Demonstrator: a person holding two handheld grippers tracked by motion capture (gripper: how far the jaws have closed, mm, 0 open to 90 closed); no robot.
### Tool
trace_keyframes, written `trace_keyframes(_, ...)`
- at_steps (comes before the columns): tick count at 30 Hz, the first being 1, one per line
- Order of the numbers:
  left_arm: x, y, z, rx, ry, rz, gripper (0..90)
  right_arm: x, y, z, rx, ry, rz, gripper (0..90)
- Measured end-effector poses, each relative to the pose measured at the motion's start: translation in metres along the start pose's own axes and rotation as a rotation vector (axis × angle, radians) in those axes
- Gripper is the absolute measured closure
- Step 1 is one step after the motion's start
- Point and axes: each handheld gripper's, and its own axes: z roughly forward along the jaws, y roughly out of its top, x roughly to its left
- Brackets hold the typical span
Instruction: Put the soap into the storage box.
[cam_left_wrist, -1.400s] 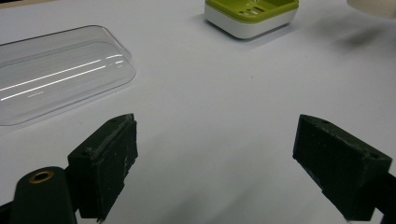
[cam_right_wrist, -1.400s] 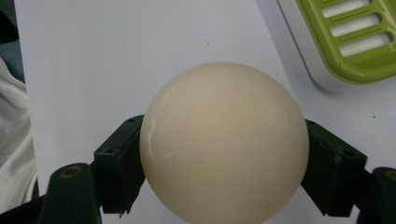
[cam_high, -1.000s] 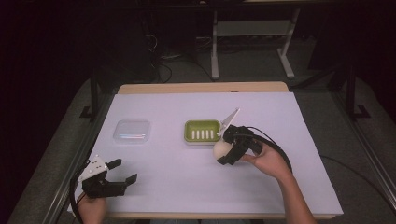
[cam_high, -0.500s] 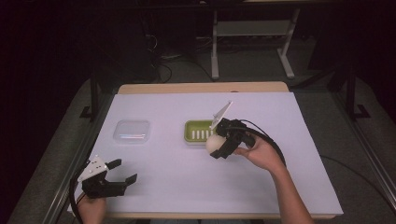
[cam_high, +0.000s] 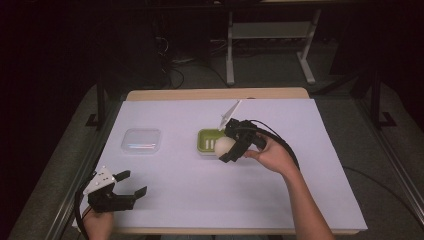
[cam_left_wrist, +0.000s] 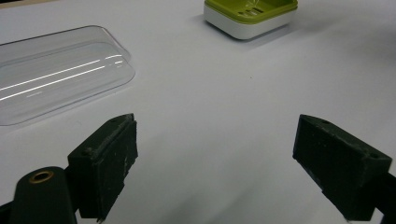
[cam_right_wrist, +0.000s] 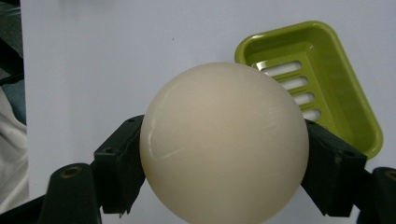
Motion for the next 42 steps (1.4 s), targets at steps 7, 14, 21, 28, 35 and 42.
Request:
trace_keyframes(7,0.0,0.0,-0.001,-0.005,0.003,-0.007,13.0,-0.005,0.015,-0.001,-0.002,0.001,-0.014,23.3)
trace_keyframes(14,0.0,0.0,-0.001,0.003,0.005,0.002,13.0,-0.013,0.021,-0.003,-0.009,0.003,-0.016,23.3)
trace_keyframes(21,0.0,0.0,-0.001,0.006,0.002,0.007,13.0,-0.016,0.028,-0.003,-0.015,-0.015,-0.006,23.3)
trace_keyframes(28,0.0,0.0,0.0,0.002,0.002,0.007,13.0,-0.02,0.033,0.009,0.005,-0.022,-0.005,23.3)
trace_keyframes(35,0.0,-0.001,0.0,0.002,0.0,0.008,13.0,-0.027,0.033,0.017,0.014,-0.026,0.013,23.3)
trace_keyframes(42,0.0,0.0,0.0,0.001,0.002,0.007,13.0,-0.032,0.033,0.023,0.03,-0.031,0.03,23.3)
